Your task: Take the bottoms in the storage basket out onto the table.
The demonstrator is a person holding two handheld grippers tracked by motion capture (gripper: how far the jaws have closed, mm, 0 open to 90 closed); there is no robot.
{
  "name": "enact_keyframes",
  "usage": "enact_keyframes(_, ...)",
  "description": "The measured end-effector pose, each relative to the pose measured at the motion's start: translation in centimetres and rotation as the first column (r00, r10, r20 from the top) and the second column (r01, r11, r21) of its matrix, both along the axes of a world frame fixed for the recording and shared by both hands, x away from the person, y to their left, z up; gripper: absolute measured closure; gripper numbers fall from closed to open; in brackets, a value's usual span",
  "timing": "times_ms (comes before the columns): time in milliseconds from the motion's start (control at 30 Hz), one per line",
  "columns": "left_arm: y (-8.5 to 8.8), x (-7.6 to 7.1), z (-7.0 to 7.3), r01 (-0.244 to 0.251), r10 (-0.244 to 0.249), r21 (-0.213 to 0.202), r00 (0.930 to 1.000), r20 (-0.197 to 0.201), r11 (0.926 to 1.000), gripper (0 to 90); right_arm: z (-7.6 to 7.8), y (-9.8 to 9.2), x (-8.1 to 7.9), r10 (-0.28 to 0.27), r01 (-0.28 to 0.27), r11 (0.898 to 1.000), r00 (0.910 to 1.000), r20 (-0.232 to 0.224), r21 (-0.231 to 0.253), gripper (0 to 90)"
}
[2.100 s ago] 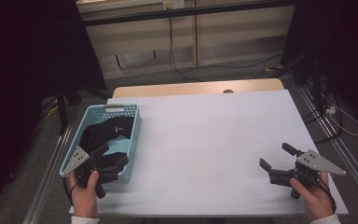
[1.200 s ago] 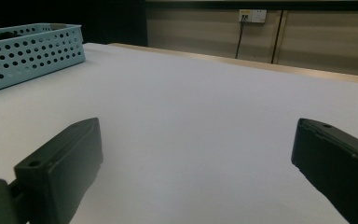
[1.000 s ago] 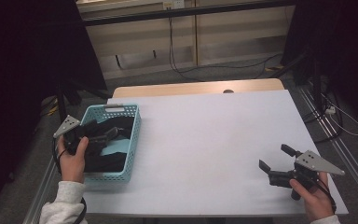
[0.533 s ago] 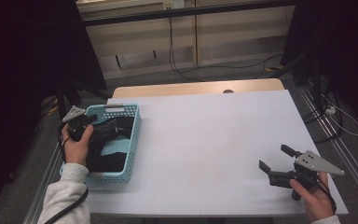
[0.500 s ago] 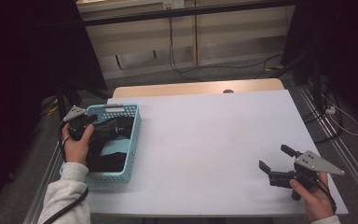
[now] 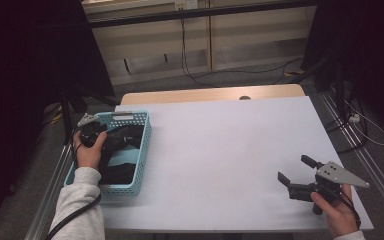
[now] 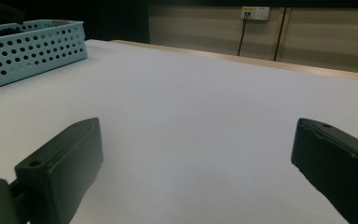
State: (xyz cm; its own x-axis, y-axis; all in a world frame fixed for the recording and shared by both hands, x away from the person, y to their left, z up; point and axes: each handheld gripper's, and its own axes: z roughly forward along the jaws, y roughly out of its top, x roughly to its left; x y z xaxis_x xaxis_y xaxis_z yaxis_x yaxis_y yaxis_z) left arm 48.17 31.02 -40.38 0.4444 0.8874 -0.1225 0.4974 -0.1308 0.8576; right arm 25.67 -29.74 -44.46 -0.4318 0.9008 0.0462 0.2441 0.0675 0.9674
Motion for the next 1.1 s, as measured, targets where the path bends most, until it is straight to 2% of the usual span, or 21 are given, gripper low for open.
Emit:
enact_keyframes(33,-0.1,0.3,-0.2,-0.002,0.002,0.027,1.0000,-0.004,0.9996,4.0,0.0,0.0,0.0,0.001,-0.001,1.000,1.0000,0.001,0.000,1.2)
enact_keyframes(133,-0.2,0.6,-0.3,-0.004,0.005,0.022,0.9999,-0.009,0.9998,4.0,0.0,0.0,0.0,0.002,-0.002,1.000,1.0000,0.002,0.001,1.3)
enact_keyframes(200,-0.3,0.9,-0.5,-0.012,0.013,0.033,0.9997,-0.023,0.9994,4.0,0.0,0.0,0.0,0.003,-0.003,1.000,1.0000,0.002,0.001,1.3)
enact_keyframes(300,-0.3,1.5,-1.4,-0.038,0.040,0.038,0.9968,-0.069,0.9986,6.2,0.0,0.1,0.0,0.006,-0.006,1.000,1.0000,0.002,0.002,1.3)
enact_keyframes(367,-0.3,1.7,-1.6,-0.040,0.044,0.048,0.9962,-0.076,0.9981,6.3,0.0,0.1,0.0,0.007,-0.007,1.000,1.0000,0.002,0.002,1.3)
enact_keyframes(400,-0.3,1.8,-2.0,-0.049,0.054,0.054,0.9943,-0.093,0.9973,6.4,0.0,0.0,0.0,0.009,-0.009,1.000,1.0000,0.001,0.002,1.3)
enact_keyframes(467,-0.2,1.9,-2.2,-0.049,0.054,0.051,0.9938,-0.098,0.9975,6.7,0.0,0.0,0.0,0.010,-0.010,1.000,1.0000,0.000,0.005,1.4)
enact_keyframes(700,-0.5,2.9,-2.8,-0.068,0.080,0.095,0.9889,-0.126,0.9932,6.7,0.0,0.1,0.0,0.019,-0.019,1.000,0.9998,0.002,0.007,1.4)
enact_keyframes(867,-0.4,3.4,-3.2,-0.076,0.096,0.135,0.9845,-0.147,0.9880,13.0,0.0,0.1,0.0,0.019,-0.019,1.000,0.9998,0.001,0.016,1.4)
enact_keyframes(900,-0.5,3.6,-3.5,-0.073,0.100,0.168,0.9814,-0.164,0.9832,14.3,0.0,0.1,0.0,0.020,-0.020,1.000,0.9998,0.001,0.018,1.4)
enact_keyframes(967,-0.6,3.7,-3.7,-0.075,0.104,0.168,0.9804,-0.168,0.9829,17.7,0.0,0.0,0.0,0.019,-0.019,1.000,0.9998,-0.001,0.018,1.4)
enact_keyframes(1033,-0.8,4.0,-3.9,-0.077,0.112,0.175,0.9738,-0.198,0.9816,20.3,0.0,0.0,0.0,0.021,-0.021,1.000,0.9998,-0.001,0.021,1.4)
enact_keyframes(1100,-0.9,4.0,-4.0,-0.067,0.105,0.183,0.9729,-0.206,0.9809,22.8,0.0,0.0,0.0,0.025,-0.025,0.999,0.9997,0.000,0.021,1.5)
